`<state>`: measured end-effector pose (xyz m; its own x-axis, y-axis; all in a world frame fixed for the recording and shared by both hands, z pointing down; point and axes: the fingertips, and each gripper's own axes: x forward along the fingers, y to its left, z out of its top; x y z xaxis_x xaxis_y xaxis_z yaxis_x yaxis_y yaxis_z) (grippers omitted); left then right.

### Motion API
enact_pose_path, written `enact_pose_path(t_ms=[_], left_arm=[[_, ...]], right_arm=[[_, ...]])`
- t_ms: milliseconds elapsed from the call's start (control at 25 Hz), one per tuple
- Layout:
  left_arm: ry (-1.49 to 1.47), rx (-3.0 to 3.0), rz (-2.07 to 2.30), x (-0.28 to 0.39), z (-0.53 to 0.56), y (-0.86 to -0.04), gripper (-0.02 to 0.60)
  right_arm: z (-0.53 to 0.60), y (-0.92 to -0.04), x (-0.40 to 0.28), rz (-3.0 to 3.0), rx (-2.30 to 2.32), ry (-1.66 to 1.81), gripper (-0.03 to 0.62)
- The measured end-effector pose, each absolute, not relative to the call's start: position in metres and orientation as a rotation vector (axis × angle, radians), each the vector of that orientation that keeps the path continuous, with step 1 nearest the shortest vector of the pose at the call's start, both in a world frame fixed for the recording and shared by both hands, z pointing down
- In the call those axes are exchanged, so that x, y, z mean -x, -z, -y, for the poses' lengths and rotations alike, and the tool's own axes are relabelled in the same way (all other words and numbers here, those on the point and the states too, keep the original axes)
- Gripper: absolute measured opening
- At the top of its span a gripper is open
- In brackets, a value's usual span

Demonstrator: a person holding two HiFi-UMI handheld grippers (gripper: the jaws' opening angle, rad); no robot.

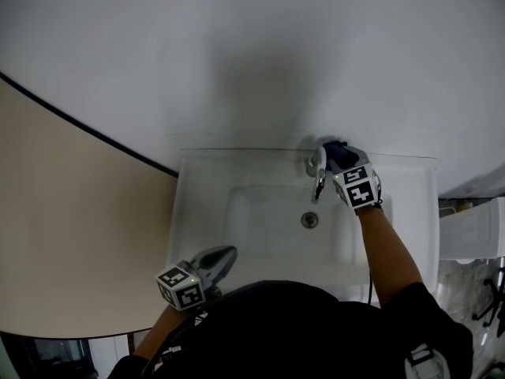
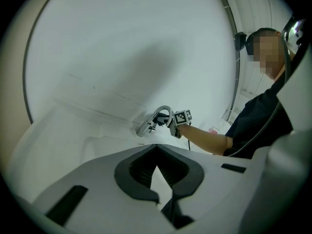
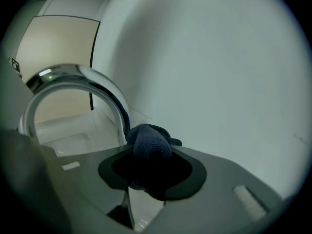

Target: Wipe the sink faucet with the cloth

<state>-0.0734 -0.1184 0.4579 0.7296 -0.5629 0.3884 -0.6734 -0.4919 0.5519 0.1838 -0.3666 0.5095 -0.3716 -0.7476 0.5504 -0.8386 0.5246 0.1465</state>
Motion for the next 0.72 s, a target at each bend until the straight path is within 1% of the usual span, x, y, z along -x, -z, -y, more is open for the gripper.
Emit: enact_pose_path(t_ms=[240, 520, 640, 720], left_arm=[[-0.198, -2.205, 0.956, 0.084, 0.115, -0.46, -0.008], [-0.196, -2.205, 0.952, 0.084, 0.115, -0.46, -0.008], [-0.196, -2.203, 0.951, 0.084, 0.114, -0.461, -0.008], [-0.2, -2.205, 0.944, 0.081, 0.114, -0.462, -0.008]], right_arm=[[0.373, -0.533, -0.2, 2.062, -1.265, -0.215, 0.129], [0.37, -0.552, -0.227, 2.016, -1.308, -0.31, 0.129], [0.371, -0.553, -0.225, 1.997, -1.305, -0.327, 0.129], [0.372, -0.555, -0.216, 1.973, -1.254, -0.266, 0.129]])
